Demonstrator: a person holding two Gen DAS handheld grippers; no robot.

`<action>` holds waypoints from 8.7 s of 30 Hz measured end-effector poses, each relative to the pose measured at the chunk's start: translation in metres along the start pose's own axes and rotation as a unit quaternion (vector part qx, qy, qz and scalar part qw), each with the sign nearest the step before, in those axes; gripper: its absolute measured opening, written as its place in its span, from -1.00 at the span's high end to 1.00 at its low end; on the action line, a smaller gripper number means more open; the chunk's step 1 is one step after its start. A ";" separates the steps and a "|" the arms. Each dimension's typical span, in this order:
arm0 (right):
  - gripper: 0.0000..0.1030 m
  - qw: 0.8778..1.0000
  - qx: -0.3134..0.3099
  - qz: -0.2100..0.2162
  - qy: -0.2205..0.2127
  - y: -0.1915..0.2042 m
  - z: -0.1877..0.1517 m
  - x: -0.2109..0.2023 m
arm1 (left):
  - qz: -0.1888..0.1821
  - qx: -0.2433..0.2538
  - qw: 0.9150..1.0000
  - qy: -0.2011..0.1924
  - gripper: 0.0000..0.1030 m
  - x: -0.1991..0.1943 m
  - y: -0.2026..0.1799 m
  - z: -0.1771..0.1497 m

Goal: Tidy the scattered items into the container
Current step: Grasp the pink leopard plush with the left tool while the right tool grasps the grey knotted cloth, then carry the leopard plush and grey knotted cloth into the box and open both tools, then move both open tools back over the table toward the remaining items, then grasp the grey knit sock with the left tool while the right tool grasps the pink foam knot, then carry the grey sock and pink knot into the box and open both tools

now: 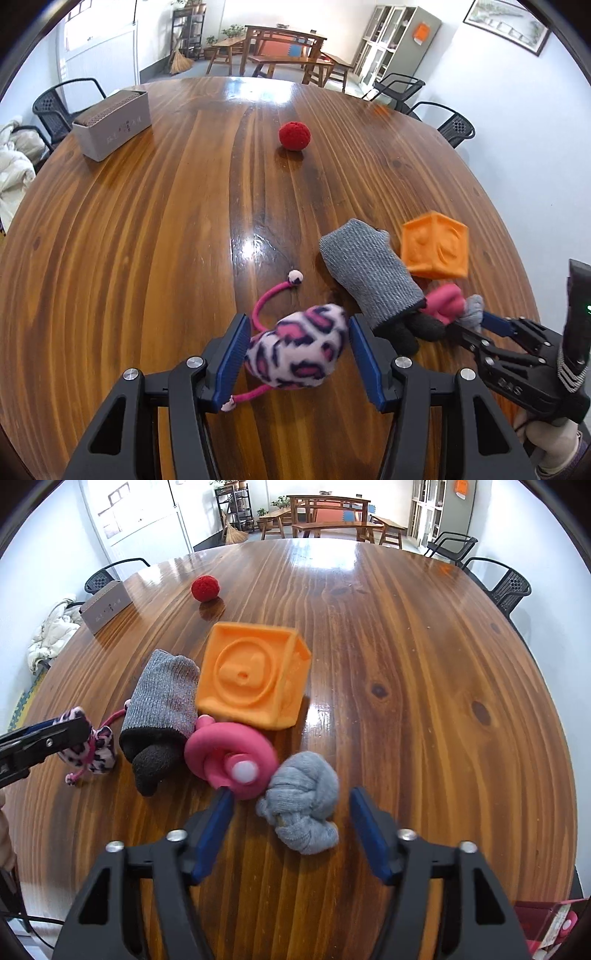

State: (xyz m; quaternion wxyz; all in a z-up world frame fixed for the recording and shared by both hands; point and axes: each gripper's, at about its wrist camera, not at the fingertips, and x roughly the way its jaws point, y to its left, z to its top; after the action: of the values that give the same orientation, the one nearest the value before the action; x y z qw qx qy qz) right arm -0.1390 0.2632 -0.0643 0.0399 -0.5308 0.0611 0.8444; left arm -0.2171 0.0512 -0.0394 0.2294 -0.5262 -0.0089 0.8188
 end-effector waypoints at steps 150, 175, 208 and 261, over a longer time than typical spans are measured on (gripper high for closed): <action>-0.17 0.967 0.213 -0.005 -0.140 -0.264 -0.193 -0.231 | -0.026 0.054 0.998 0.007 -0.99 -0.067 -0.261 -0.122; -0.26 0.983 0.129 0.050 -0.119 -0.112 -0.104 -0.182 | 0.030 -0.054 0.998 -0.022 -0.99 -0.097 -0.071 -0.099; -0.26 0.988 0.148 0.010 -0.032 -0.052 -0.074 -0.104 | -0.016 -0.057 0.996 0.065 -0.21 0.088 -0.046 0.044; -0.29 0.982 0.145 0.003 -0.119 -0.134 -0.112 -0.191 | -0.109 0.105 0.988 0.010 0.07 -0.060 -0.222 -0.067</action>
State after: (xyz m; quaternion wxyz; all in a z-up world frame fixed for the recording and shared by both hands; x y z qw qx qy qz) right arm 0.0614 0.3789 0.0514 0.1211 -0.4146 0.1791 0.8839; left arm -0.0571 0.2117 0.0387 0.3717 -0.5032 0.0221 0.7798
